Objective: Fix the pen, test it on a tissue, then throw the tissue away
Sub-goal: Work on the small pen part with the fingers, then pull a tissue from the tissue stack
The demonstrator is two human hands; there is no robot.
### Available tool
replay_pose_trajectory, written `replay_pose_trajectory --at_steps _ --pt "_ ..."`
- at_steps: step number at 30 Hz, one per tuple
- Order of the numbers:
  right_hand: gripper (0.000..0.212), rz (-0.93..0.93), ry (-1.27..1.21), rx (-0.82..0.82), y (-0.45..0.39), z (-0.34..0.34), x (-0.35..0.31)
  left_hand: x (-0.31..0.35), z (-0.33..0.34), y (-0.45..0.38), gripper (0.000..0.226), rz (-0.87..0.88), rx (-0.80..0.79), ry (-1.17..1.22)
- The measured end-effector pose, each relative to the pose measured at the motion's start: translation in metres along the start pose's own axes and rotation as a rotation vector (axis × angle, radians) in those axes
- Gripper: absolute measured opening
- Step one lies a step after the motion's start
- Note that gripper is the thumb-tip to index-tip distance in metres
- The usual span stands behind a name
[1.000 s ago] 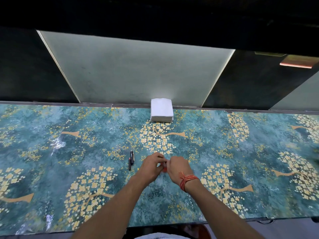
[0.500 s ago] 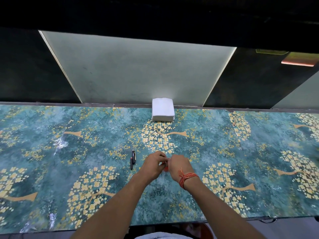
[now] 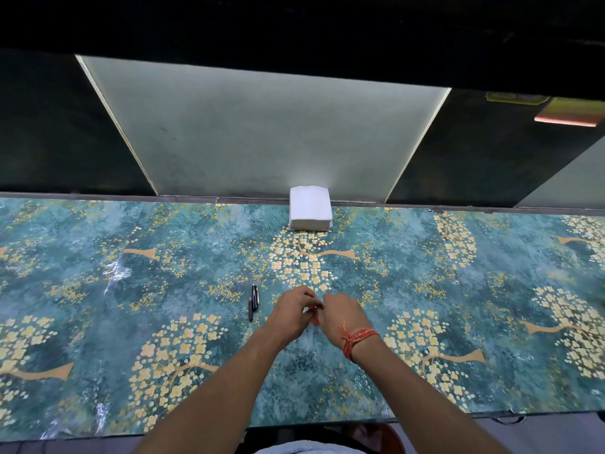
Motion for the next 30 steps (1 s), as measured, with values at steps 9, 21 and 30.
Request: replay_pose_trajectory --at_steps 9,21,30 --pt "0.037 0.268 -0.333 -0.135 -0.007 0.017 0.022 0.001 0.000 0.000 0.016 0.002 -0.015 -0.006" --pt "0.028 0.638 -1.156 -0.269 0.018 0.050 0.055 -0.003 -0.010 0.023 0.046 -0.101 0.125 0.029" --pt "0.024 0.391 -1.121 -0.172 0.023 0.084 0.038 -0.014 -0.003 0.057 0.019 -0.485 0.333 0.690"
Point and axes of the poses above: each hand's wrist, its own y-axis away from the middle knuckle, its own z-axis out of the palm, x = y × z, the point moved 10 cm from there along -y, towards the middle knuckle, and after that the axes turned 12 degrees about z, right-handed, at the moved point
